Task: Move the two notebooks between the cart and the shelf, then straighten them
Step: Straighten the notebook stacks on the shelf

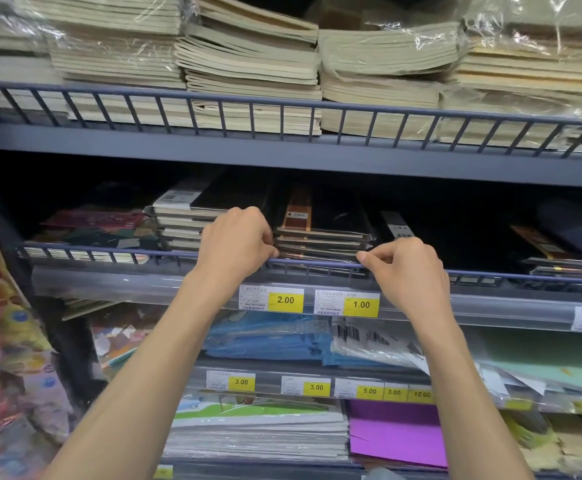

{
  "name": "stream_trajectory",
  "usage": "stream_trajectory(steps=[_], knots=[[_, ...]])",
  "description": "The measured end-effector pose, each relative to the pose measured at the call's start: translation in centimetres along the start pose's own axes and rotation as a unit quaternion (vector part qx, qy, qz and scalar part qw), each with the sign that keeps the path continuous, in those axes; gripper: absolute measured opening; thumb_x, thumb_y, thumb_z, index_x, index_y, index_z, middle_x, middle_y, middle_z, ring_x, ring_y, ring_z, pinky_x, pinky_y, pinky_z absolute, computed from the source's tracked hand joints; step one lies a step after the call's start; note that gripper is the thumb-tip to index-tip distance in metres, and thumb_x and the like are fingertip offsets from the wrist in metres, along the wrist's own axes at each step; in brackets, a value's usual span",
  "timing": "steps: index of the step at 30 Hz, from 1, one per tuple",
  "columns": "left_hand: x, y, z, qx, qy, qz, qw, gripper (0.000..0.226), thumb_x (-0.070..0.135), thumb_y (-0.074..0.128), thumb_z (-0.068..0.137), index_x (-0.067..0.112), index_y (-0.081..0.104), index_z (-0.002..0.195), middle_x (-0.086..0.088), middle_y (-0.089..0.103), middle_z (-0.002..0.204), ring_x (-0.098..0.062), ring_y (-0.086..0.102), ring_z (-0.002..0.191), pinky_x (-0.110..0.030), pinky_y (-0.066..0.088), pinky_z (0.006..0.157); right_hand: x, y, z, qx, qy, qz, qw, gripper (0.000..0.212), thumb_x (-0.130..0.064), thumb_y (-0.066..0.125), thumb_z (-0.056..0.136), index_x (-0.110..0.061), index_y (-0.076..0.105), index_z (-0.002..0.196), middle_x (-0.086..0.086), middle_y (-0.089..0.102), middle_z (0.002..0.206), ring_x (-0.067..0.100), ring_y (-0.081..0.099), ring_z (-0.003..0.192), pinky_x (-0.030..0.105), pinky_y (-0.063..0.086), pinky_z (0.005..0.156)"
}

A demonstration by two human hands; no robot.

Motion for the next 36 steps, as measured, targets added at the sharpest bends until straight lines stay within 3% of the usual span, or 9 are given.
stream_trajectory(steps=[9,14,20,25,31,33,36], knots=[[-0.8,1.0,-0.1,-0.002,-0.005,-0.058,0.998,0.018,0.037,0.077,0.085,0.021,0.078,0.079,0.013,0.051,0.063,-0.018,0.059,0.075,-0.032,0.041,0.064,-1.3,-0.1,-0.3,0.020,-0.077,-0.080,0.994,0.034,-0.042,0.060,0.095,-0.016,0.075,0.077,-0.005,0.059,0.081,0.024,0.059,0.075,0.039,0.054,0.065],[-1.3,1.2,-0.3,-0.002,-0.003,-0.095,0.996,0.022,0.040,0.074,0.087,0.021,0.077,0.077,0.012,0.053,0.053,-0.004,0.049,0.055,-0.025,0.034,0.052,-1.1,-0.2,0.1,0.023,-0.067,-0.083,0.994,0.037,-0.044,0.062,0.094,-0.013,0.074,0.079,0.003,0.065,0.081,0.027,0.061,0.075,0.038,0.054,0.065],[-1.5,1.5,-0.2,0.008,0.004,-0.088,0.996,0.021,0.038,0.073,0.087,0.024,0.076,0.072,0.010,0.055,0.055,-0.017,0.056,0.065,-0.028,0.038,0.061,-1.6,0.3,0.6,0.015,-0.088,-0.081,0.993,0.032,-0.038,0.064,0.094,-0.013,0.073,0.077,0.001,0.059,0.081,0.027,0.057,0.075,0.037,0.051,0.065],[-1.6,1.6,-0.2,0.008,0.003,-0.095,0.995,0.020,0.039,0.073,0.087,0.024,0.078,0.076,0.007,0.061,0.058,-0.012,0.057,0.065,-0.027,0.036,0.059,-1.4,0.2,0.7,0.019,-0.095,-0.071,0.993,0.032,-0.038,0.064,0.094,-0.012,0.075,0.080,0.000,0.059,0.084,0.025,0.057,0.077,0.038,0.052,0.066],[-1.5,1.4,-0.5,-0.011,0.008,-0.109,0.994,0.021,0.040,0.071,0.089,0.023,0.078,0.080,0.012,0.051,0.049,-0.006,0.053,0.056,-0.026,0.037,0.055,-1.2,-0.1,0.2,0.016,-0.087,-0.060,0.994,0.037,-0.043,0.064,0.093,-0.009,0.076,0.083,0.003,0.064,0.081,0.025,0.059,0.073,0.037,0.054,0.063],[-1.5,1.1,-0.9,-0.007,0.011,-0.113,0.993,0.021,0.041,0.071,0.090,0.022,0.080,0.085,0.015,0.050,0.049,-0.007,0.056,0.058,-0.027,0.042,0.057,-1.0,-0.6,0.1,0.016,-0.070,-0.054,0.996,0.036,-0.046,0.066,0.090,-0.012,0.078,0.088,0.003,0.067,0.076,0.023,0.061,0.071,0.034,0.052,0.061],[-1.9,0.0,-1.7,0.042,0.010,-0.130,0.991,0.021,0.043,0.071,0.089,0.025,0.080,0.091,0.016,0.051,0.049,-0.012,0.062,0.065,-0.032,0.052,0.064,-0.8,-1.7,0.1,0.050,-0.059,-0.020,0.997,0.042,-0.050,0.069,0.086,-0.015,0.075,0.108,-0.010,0.059,0.067,0.018,0.057,0.072,0.033,0.049,0.063]])
Point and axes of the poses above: each hand's wrist, its own z-axis towards the middle knuckle, its own y-axis out of the palm, x = y × z, the point moved 9 cm from there along z, towards the middle knuckle
